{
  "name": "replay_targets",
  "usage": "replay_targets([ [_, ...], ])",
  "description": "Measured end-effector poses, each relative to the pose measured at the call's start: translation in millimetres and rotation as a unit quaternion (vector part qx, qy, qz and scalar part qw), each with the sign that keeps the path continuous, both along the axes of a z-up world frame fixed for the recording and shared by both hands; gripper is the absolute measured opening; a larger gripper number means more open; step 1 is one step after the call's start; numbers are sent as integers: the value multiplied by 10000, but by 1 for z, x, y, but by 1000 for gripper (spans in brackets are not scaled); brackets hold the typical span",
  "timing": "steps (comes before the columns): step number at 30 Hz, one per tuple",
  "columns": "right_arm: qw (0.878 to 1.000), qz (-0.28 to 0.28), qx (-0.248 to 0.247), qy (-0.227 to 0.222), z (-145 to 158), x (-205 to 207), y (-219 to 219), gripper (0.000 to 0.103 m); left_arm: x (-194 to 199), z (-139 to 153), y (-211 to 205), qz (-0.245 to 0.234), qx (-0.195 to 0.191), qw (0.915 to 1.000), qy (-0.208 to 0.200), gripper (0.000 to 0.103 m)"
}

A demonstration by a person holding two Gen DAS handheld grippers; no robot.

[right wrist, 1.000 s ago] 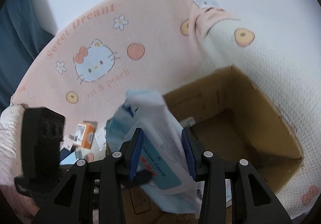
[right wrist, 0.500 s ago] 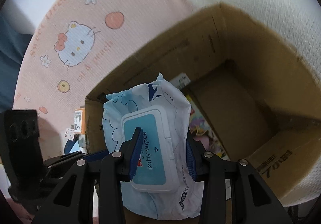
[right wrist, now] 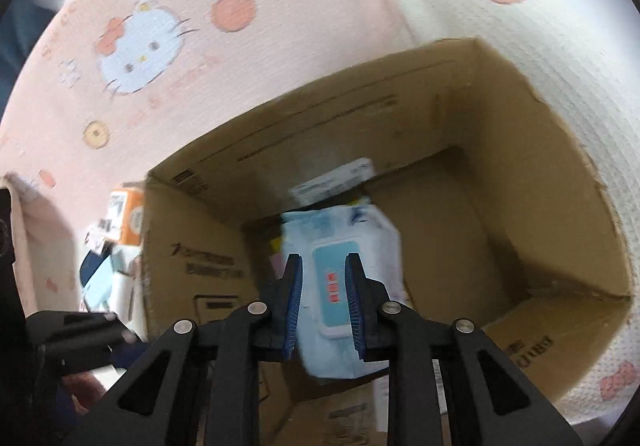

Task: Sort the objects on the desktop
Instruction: 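Lower the baby wipes pack into the cardboard box and open the right tool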

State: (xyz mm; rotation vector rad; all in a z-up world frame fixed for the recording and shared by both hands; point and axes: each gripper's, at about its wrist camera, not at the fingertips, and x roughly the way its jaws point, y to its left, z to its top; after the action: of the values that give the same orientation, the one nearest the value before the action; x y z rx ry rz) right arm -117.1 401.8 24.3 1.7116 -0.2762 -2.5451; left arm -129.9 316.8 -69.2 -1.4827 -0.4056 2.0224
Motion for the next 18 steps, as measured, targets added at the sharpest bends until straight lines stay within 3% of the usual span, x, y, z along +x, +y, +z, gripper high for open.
replay_targets([
  [4,9985,-269,284,-376,-11,-8,15,19,-14,-7,-8,221,-100,9997,32,32],
  [8,9943,-561,-193,-889,-32,-19,31,26,-21,-4,-9,122,-313,9992,201,38],
  [9,9909,-730,-410,-1052,-40,-20,37,29,-24,0,-7,54,-361,9989,292,39],
  [11,9840,-998,-733,-1284,-52,-26,41,47,-35,0,0,-149,-472,9977,453,42],
  [14,9674,-1611,-1254,-1500,-68,-31,55,49,-53,-2,9,-542,-518,9960,487,47],
  [18,9461,-2645,-1373,-1272,-75,-33,76,50,-72,-4,0,-648,-76,9973,348,47],
])
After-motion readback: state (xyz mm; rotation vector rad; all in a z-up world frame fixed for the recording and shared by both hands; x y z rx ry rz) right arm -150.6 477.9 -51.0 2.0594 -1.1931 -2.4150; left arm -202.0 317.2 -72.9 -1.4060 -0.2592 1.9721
